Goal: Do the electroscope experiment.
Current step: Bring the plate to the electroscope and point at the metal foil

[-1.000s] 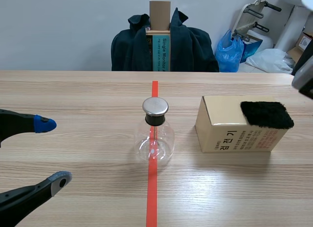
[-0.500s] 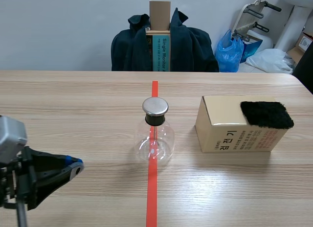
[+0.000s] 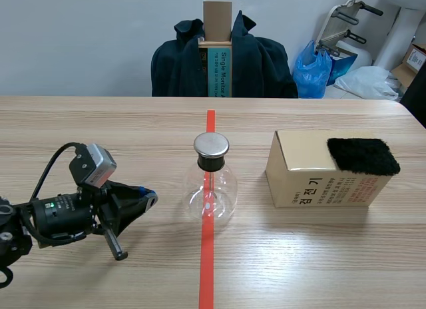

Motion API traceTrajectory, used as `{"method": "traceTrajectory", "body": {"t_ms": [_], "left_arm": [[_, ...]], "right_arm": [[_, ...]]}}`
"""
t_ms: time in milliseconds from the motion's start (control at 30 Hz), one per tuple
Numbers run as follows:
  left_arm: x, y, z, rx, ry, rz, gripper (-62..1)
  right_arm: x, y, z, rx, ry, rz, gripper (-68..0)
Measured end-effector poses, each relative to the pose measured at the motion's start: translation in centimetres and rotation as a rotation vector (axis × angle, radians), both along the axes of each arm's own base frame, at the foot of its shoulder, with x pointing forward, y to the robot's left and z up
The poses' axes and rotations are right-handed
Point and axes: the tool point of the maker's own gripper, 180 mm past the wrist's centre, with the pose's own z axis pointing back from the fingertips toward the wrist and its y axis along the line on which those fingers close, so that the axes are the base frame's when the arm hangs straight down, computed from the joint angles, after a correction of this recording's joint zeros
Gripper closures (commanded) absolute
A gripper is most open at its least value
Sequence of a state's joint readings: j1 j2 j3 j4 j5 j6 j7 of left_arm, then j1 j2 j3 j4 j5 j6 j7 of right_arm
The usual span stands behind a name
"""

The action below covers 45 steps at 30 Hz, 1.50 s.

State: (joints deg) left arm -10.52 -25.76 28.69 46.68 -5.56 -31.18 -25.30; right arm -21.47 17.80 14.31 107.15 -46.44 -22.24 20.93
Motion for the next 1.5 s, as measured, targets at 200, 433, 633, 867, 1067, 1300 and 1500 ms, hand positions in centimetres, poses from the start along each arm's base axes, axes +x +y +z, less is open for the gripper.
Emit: {"method": "traceTrajectory", "body": {"t_ms": [200,433,633,867,1067,1300,1500], "left_arm": [[0.3,-0.4,-0.5,0.017,-0.014,-0.001,-2.8],[0.3,-0.8,-0.5,0.007,-0.023,0.011,-2.8],[0.3,-0.7,-0.6,0.01,-0.024,0.015,-2.8],[0.3,-0.7,-0.6,0.011,-0.024,0.015,-2.8],[0.3,-0.7,-0.6,0.011,-0.024,0.015,-2.8],[0.3,-0.7,-0.6,0.011,-0.024,0.015,-2.8],[0.2,-0.7,-0.7,0.023,-0.026,0.006,-2.8]], "right_arm": [[-0.3,1.2,0.3,-0.008,-0.016,0.073,-0.7],[0.7,3.2,2.1,0.03,-0.086,0.14,-0.7],[2.0,6.5,2.6,0.111,-0.1,0.214,-0.7],[2.3,11.6,1.2,0.126,-0.045,0.316,-0.7],[1.8,16.3,-1.9,0.075,0.046,0.405,-0.7],[2.0,18.2,-8.7,-0.007,0.215,0.422,-0.7],[1.9,18.1,-13.3,-0.046,0.323,0.414,-0.7]]}}
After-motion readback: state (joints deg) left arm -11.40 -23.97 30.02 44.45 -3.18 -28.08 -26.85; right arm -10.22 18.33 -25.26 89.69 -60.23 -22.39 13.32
